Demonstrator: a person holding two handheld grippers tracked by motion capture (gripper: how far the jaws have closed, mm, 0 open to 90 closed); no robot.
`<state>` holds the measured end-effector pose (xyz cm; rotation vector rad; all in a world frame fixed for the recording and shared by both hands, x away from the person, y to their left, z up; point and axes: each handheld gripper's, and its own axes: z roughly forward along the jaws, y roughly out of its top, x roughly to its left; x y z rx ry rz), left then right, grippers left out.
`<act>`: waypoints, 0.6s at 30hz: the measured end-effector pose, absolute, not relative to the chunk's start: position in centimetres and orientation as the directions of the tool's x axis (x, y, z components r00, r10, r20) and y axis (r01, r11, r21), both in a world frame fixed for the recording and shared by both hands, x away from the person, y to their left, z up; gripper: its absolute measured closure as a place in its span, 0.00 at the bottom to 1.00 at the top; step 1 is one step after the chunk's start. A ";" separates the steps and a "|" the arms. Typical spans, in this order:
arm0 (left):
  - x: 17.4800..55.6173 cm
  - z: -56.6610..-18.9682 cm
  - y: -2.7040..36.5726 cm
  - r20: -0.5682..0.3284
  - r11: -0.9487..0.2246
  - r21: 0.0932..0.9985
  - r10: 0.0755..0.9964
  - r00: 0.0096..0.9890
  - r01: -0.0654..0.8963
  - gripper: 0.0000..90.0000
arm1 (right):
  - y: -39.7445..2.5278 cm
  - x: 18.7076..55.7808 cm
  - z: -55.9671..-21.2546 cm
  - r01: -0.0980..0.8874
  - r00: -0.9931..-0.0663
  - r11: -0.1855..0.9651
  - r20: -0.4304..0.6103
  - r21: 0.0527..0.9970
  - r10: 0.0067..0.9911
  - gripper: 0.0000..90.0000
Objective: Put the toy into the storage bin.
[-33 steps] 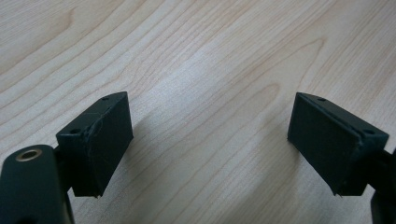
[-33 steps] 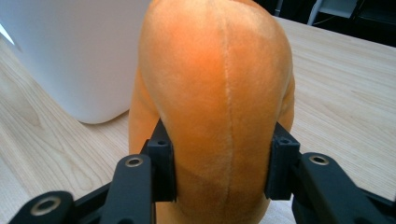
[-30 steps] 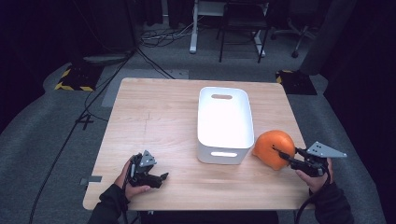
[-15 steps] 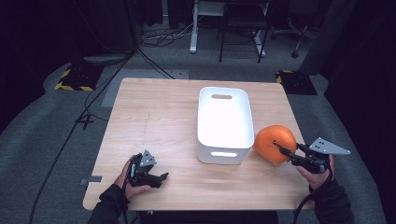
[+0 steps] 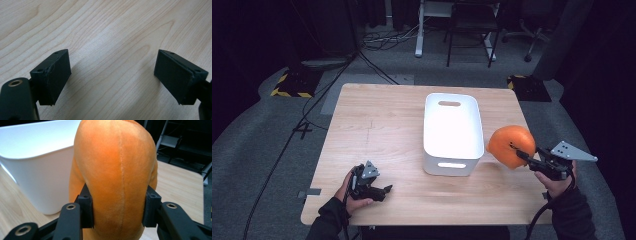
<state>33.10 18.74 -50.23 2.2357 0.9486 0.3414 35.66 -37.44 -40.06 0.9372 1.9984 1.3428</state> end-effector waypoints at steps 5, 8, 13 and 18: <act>33.1 -50.2 18.7 -0.020 -0.500 0.679 0.720 0.693 0.538 0.16 | -37.6 35.9 -38.9 0.223 -0.600 0.249 -0.068 0.943 0.797 0.62; 33.1 -50.2 18.7 -0.022 -0.499 0.678 0.720 0.694 0.539 0.16 | -37.6 36.1 -37.9 0.203 -0.596 0.251 -0.084 0.947 0.798 0.62; 33.1 -50.2 18.7 -0.018 -0.502 0.679 0.717 0.697 0.535 0.16 | -37.2 36.4 -36.2 0.168 -0.599 0.238 -0.093 0.957 0.796 0.62; 33.1 -50.2 18.7 -0.020 -0.501 0.678 0.719 0.695 0.537 0.16 | -36.6 36.6 -35.1 0.141 -0.605 0.234 -0.103 0.962 0.789 0.62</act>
